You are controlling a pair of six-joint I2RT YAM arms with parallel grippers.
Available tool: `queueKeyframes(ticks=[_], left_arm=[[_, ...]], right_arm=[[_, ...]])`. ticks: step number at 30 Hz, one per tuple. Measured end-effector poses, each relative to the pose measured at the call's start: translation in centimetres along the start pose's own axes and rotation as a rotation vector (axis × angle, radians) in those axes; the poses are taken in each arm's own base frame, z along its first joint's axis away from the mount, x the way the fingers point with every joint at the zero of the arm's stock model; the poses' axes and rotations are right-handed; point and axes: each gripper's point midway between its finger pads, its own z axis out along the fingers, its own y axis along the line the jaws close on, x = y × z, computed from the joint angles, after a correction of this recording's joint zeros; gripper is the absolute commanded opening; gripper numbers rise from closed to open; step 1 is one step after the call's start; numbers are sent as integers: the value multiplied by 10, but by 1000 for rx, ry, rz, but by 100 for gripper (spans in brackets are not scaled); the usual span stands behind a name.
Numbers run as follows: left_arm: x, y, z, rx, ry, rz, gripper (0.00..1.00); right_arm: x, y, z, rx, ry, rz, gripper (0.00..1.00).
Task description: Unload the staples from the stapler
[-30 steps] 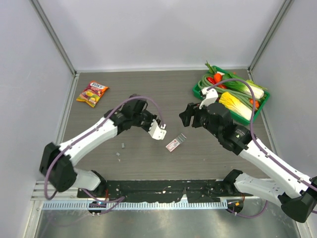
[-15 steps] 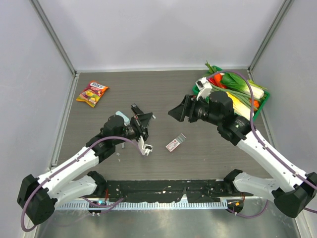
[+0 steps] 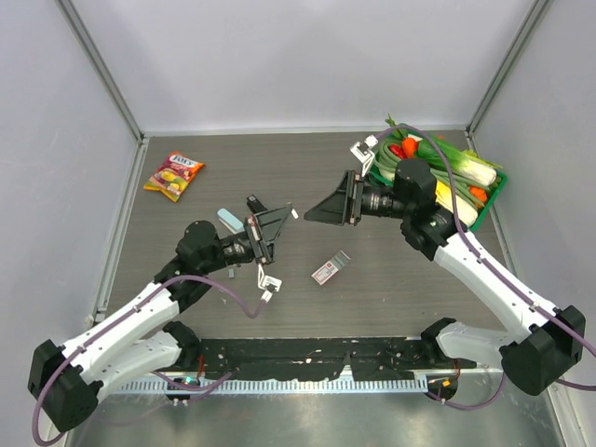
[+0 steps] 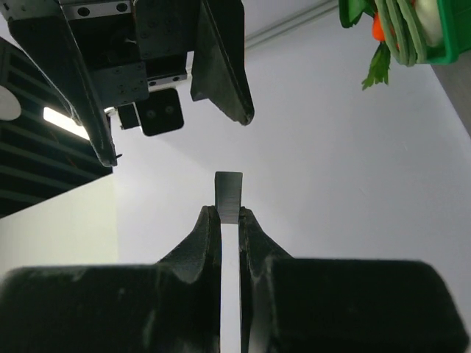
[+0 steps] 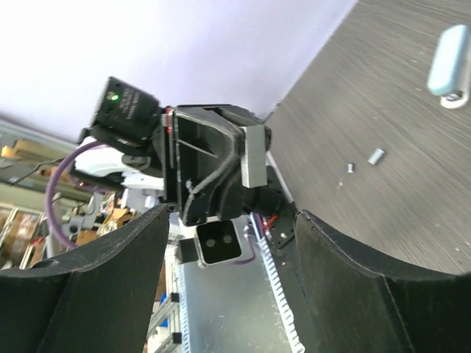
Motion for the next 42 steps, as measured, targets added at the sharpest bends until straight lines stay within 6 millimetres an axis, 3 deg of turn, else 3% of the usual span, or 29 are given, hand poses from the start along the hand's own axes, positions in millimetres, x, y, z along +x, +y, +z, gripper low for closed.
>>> queueKeyframes(ticks=[6,15,33,42], left_arm=[[-7,15,-3,-52,-37,30,0],[-16,32,-8,-107,-81,62,0],[-23,33,-6,-121,-124,60,0],[-24,29,-4,-112,-127,53,0]], right_arm=[[2,23,-1,-136,40,-29,71],[7,24,1,-179,81,-39,64],[-4,22,12,-238,37,-20,49],[-2,27,12,-268,44,-19,49]])
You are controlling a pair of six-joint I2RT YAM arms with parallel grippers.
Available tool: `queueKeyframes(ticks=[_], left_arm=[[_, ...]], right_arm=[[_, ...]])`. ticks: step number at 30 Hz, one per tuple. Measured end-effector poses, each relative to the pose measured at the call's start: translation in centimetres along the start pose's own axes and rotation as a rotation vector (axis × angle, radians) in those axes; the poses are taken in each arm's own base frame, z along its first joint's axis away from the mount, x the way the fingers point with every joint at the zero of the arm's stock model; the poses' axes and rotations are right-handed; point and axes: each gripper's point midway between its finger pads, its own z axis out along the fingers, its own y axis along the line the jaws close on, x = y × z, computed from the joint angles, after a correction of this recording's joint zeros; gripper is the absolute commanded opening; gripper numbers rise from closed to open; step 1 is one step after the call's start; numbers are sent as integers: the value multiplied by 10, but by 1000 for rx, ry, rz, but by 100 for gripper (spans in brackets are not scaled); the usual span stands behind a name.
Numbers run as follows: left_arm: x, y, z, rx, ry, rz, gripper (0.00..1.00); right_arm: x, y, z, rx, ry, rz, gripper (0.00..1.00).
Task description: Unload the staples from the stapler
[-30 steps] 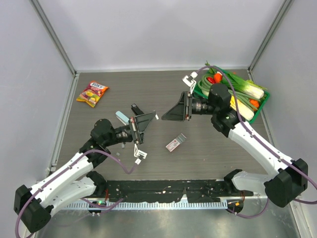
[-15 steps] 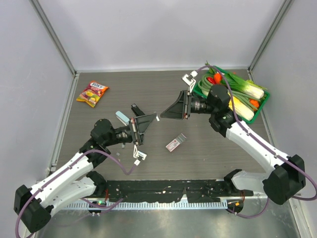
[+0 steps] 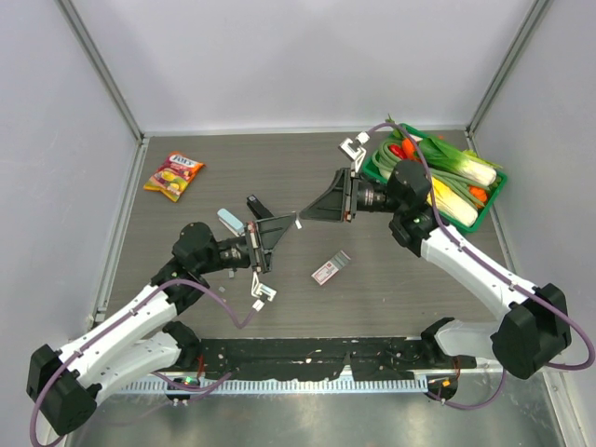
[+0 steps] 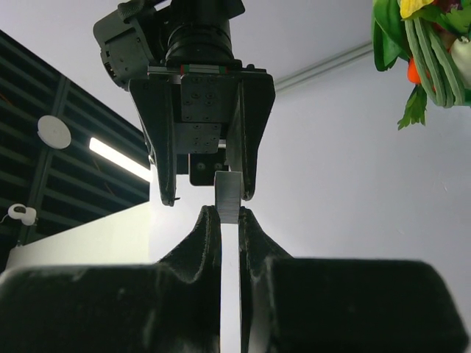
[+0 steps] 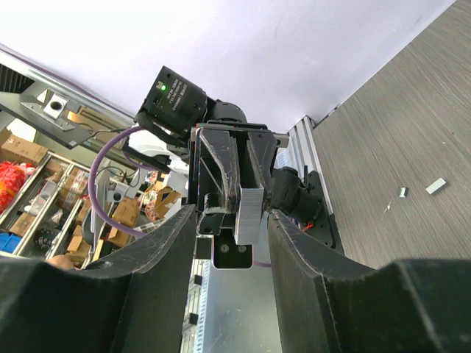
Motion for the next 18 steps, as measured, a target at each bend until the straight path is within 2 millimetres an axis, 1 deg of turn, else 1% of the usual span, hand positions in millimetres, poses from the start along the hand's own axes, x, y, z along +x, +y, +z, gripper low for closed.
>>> queueKeyframes(ticks=[4,14,18], left_arm=[[0,-2,1,4,-4,-4,0],[-1,-3,2,6,-4,-5,0],[-1,-3,2,6,-4,-5,0]], right_arm=[[3,0,1,-4,8,3,48],[19,-9,2,3,36,36,41],[22,-8,5,-7,44,33,40]])
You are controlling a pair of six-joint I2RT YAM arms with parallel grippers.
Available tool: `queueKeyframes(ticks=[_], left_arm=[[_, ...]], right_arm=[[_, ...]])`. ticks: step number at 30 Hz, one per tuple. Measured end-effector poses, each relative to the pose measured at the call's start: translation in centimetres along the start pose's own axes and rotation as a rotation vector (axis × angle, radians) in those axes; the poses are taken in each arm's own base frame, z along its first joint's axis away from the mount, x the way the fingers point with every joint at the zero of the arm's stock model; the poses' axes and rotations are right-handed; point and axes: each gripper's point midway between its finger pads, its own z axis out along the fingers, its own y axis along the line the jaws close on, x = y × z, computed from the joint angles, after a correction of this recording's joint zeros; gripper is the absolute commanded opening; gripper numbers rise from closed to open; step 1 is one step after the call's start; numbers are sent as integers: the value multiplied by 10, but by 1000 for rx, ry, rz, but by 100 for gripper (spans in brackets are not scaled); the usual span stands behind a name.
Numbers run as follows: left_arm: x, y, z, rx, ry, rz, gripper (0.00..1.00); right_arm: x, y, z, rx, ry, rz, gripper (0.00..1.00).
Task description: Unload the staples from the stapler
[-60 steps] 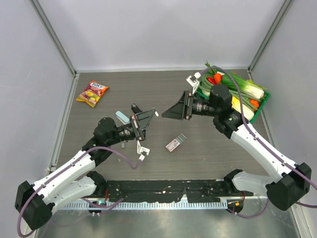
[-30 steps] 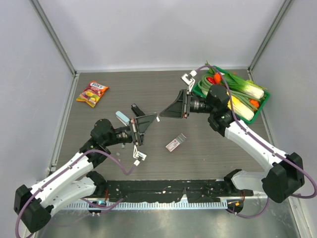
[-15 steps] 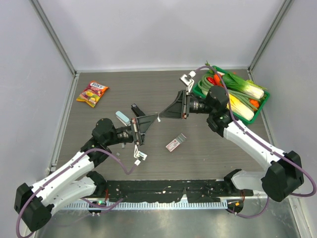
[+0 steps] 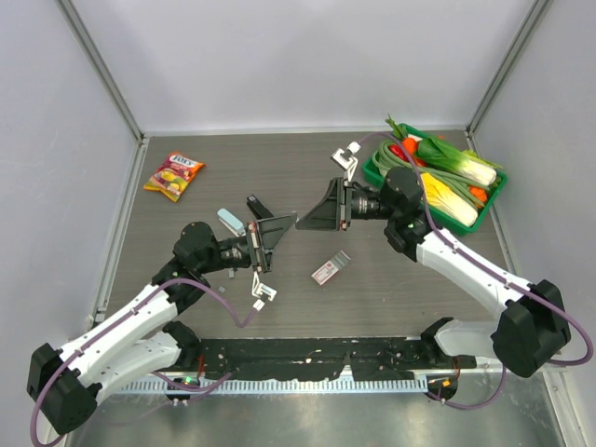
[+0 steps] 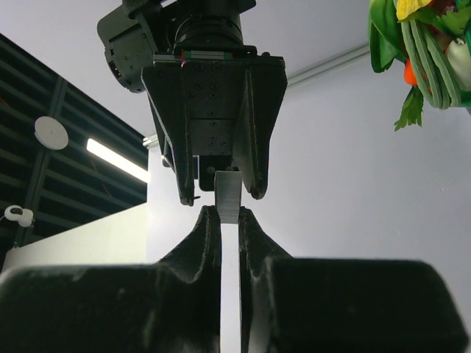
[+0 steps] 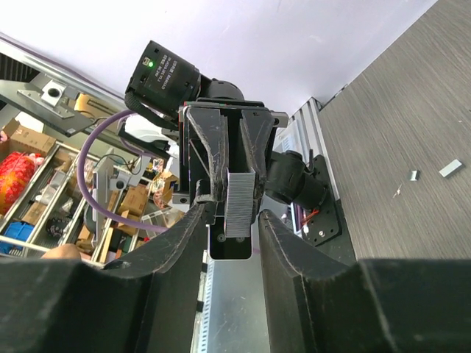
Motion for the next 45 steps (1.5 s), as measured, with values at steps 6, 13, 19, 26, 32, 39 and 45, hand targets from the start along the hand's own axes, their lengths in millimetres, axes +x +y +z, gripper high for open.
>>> queueKeyframes(ticks=[6,13,19,26,32,39,45], left_arm=[[0,0,0,0,0,0,0],[1,2,0,-5,3,5,0],[1,3,0,-9,5,8,0],[1,4,0,-14,3,10,84],[5,12,-2,-50,21,3,100],[14,27,-15,-74,88,-28,100],[12,13,-29,-8,123,-247,100]], right_arm=[[5,0,6,-10,14,6,35],[6,1,8,-18,16,7,21],[6,0,8,-16,11,9,15],[6,-1,8,-16,9,6,14],[10,-8,6,20,15,-1,13],[11,-22,-13,122,6,-21,12],[-6,-51,-36,329,-29,-66,16]])
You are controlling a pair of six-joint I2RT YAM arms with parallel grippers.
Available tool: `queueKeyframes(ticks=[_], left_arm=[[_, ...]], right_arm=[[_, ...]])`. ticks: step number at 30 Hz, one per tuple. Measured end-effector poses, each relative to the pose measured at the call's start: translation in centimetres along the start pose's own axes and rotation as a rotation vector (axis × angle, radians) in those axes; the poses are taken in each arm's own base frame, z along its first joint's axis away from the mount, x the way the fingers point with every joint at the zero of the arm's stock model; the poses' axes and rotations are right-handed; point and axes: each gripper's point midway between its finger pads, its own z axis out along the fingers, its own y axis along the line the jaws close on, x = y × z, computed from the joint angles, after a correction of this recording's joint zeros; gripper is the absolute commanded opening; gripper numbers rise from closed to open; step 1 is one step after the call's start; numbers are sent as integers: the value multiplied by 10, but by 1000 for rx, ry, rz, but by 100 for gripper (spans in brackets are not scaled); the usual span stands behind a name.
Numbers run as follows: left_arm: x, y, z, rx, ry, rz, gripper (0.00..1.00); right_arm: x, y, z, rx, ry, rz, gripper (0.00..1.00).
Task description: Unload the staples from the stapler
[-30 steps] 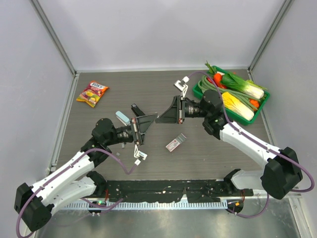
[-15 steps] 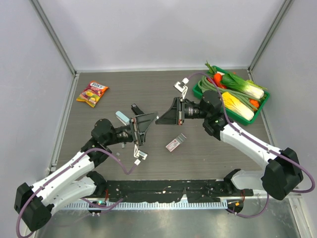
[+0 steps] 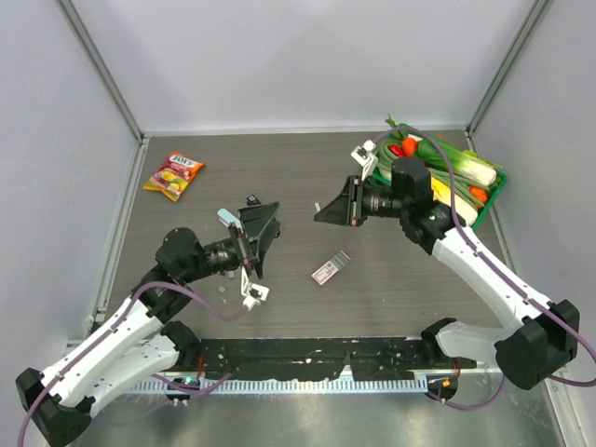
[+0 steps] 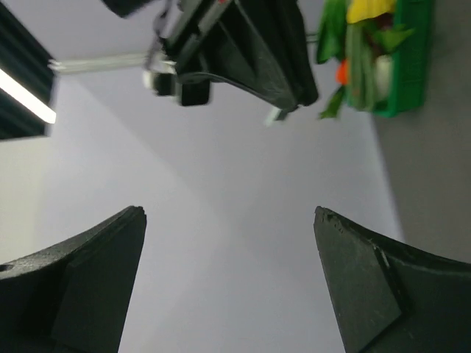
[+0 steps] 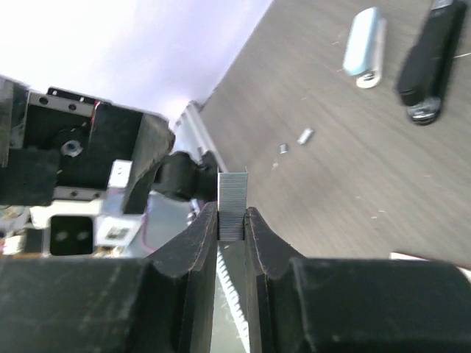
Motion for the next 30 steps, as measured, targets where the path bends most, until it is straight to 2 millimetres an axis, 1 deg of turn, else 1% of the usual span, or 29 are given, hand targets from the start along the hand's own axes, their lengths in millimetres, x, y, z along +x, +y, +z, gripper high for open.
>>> queueKeyframes(ticks=[2,5,7,8,10,12,14,17,22,24,27,30], left_arm=[[2,-26,2,134,17,-200,100],[5,-51,8,309,77,-480,100],[8,-78,15,455,157,-714,100],[11,-85,18,502,200,-806,100],[12,-113,25,622,292,-984,100],[12,-138,32,735,397,-1151,100],[9,-158,37,839,496,-1297,100],[6,-169,44,893,586,-1432,100],[-8,-171,38,925,696,-1619,100],[-13,-176,37,938,754,-1690,100],[-21,-187,40,956,813,-1771,100],[-30,-201,40,963,839,-1798,100]], right_arm=[[-10,-9,-4,90,-13,-42,16],[-17,-23,-11,201,-27,-99,17],[-13,-37,-16,280,-22,-113,16],[-11,-42,-19,310,-18,-113,16],[-9,-52,-26,377,-21,-113,16],[-10,-56,-35,430,-43,-123,16],[-14,-56,-45,478,-78,-137,16],[-20,-54,-60,537,-134,-156,16],[-33,-61,-79,658,-202,-154,16],[-39,-62,-86,699,-228,-148,16],[-53,-60,-97,760,-279,-147,16],[-66,-57,-106,802,-327,-145,16]])
